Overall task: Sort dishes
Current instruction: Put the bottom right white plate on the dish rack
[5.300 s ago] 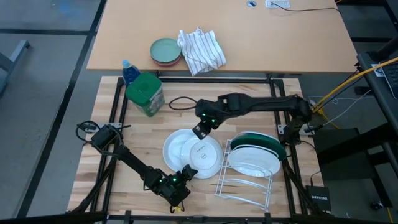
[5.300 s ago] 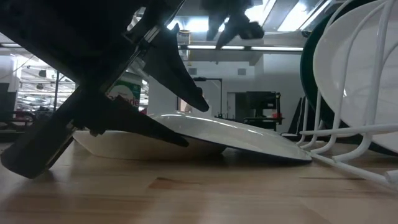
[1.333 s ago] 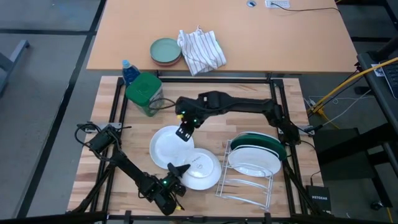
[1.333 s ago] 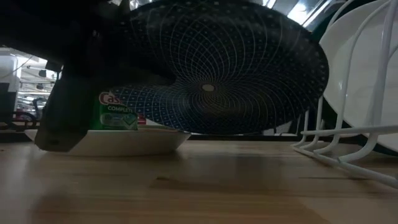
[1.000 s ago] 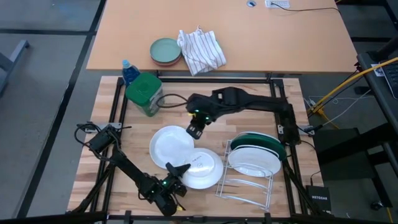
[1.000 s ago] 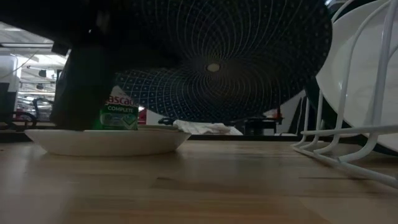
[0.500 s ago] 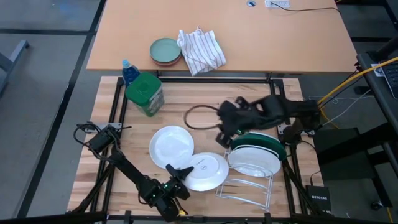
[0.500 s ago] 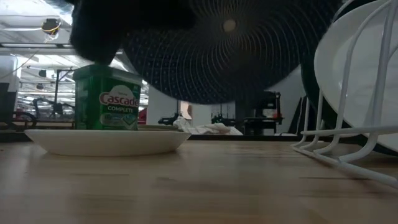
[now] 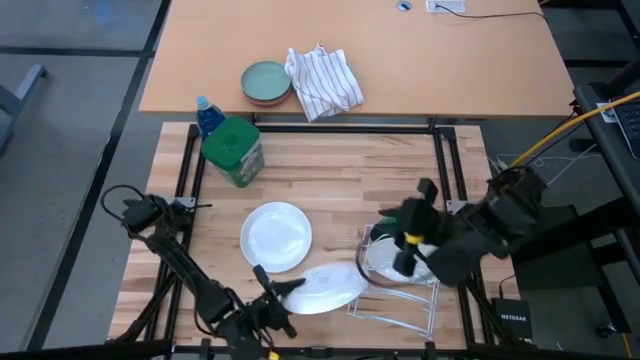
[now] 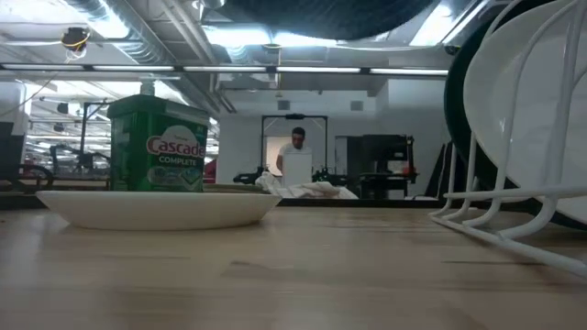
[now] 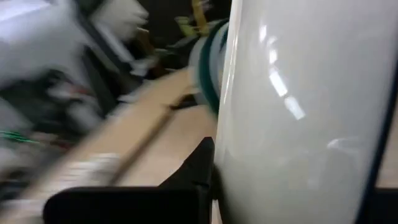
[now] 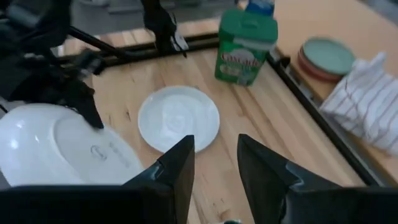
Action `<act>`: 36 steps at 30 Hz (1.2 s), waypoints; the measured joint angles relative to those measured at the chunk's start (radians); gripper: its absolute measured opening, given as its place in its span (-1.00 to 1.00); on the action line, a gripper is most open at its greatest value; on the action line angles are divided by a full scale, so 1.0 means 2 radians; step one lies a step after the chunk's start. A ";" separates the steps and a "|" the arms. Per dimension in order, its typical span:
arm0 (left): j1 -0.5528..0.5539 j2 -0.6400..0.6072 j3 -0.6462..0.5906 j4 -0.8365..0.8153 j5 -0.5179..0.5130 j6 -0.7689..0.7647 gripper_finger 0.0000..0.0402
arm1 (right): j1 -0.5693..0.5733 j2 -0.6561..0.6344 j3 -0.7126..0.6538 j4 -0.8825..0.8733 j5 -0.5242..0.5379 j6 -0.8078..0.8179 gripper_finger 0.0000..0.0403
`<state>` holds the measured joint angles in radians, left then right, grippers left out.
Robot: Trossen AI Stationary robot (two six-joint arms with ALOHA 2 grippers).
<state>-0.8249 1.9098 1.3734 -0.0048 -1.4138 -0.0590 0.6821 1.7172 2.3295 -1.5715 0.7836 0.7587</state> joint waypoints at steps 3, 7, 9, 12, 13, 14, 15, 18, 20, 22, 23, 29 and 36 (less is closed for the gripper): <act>0.008 -0.022 0.000 0.003 0.088 -0.052 -0.86 | 0.030 0.000 0.000 0.000 0.034 0.009 -0.37; 0.027 -0.029 0.000 0.038 0.181 -0.072 -0.86 | 0.063 0.000 0.000 0.000 0.071 0.025 -0.37; 0.038 -0.028 0.000 0.046 0.207 -0.057 -0.86 | 0.074 0.000 0.000 0.000 0.079 0.030 -0.37; 0.055 -0.025 0.000 0.059 0.242 -0.045 -0.86 | 0.089 0.000 0.000 0.000 0.080 0.044 -0.37; 0.062 -0.025 0.000 0.059 0.256 -0.045 -0.86 | 0.091 0.000 0.000 0.000 0.080 0.048 -0.37; 0.069 -0.025 0.000 0.059 0.276 -0.045 -0.86 | 0.093 0.001 0.000 0.000 0.082 0.051 -0.37; 0.077 -0.025 0.000 0.061 0.299 -0.046 -0.86 | 0.096 0.001 0.000 0.000 0.085 0.052 -0.37; 0.100 -0.025 0.000 0.063 0.363 -0.048 -0.86 | 0.097 0.004 0.000 0.000 0.095 0.054 -0.37; 0.114 -0.025 0.000 0.064 0.388 -0.049 -0.86 | 0.097 0.009 0.000 0.000 0.109 0.056 -0.37; 0.127 -0.025 -0.001 0.070 0.407 -0.049 -0.86 | 0.089 0.015 0.000 0.000 0.109 0.055 -0.37; 0.133 -0.024 -0.001 0.077 0.416 -0.049 -0.86 | 0.086 0.017 0.000 0.000 0.107 0.052 -0.37; 0.162 -0.015 -0.001 0.136 0.463 -0.055 -0.86 | 0.066 0.020 -0.001 0.000 0.099 0.050 -0.37; 0.174 0.007 -0.001 0.154 0.489 -0.073 -0.86 | 0.036 0.019 -0.001 0.000 0.068 0.004 -0.37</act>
<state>-0.4767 1.9234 1.3720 0.3038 -0.4358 -0.2047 0.7545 1.7554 2.3280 -1.5713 0.9189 0.7657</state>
